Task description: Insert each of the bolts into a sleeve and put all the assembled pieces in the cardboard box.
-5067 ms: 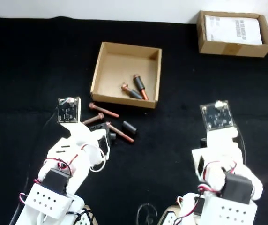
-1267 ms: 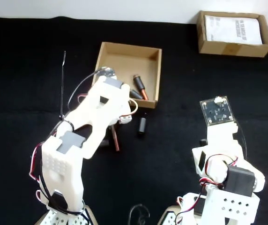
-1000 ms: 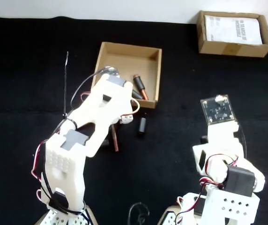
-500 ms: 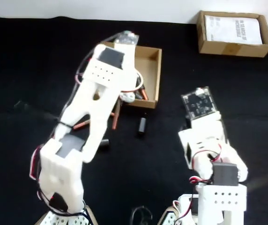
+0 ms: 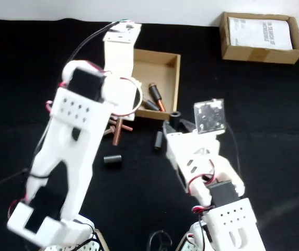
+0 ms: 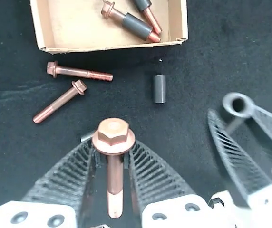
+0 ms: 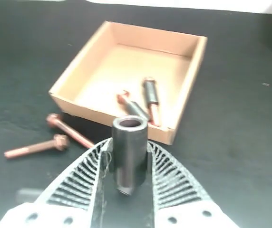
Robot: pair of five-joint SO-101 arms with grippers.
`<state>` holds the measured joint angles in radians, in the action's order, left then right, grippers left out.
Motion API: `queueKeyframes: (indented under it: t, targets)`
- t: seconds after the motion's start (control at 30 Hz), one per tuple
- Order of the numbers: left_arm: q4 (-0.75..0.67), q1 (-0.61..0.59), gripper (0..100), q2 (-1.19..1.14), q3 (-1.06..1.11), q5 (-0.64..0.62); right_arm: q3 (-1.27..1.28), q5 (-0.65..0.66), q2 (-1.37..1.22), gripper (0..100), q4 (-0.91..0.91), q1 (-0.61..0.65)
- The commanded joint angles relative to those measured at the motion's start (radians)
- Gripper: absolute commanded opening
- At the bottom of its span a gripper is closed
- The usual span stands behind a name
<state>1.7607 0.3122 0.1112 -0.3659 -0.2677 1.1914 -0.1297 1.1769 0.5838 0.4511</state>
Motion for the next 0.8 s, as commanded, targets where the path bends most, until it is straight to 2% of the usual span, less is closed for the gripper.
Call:
queueKeyframes:
  t: [0.0, 0.27, 0.47, 0.77]
  targets:
    - [-0.005, -0.005, 1, 0.139, 0.008, 0.006, 0.045, -0.025, -0.002, 0.6, -0.117, 0.074]
    - [-0.184, -0.005, 1, 0.309, 0.019, 0.005, 0.113, -0.032, -0.002, 0.6, -0.208, 0.196]
    - [-0.221, -0.004, 1, 0.311, 0.024, 0.000, 0.111, -0.032, -0.002, 0.6, -0.208, 0.205]
    - [-0.485, 0.084, 1, 0.320, 0.166, -0.003, 0.111, -0.032, -0.002, 0.6, -0.209, 0.203]
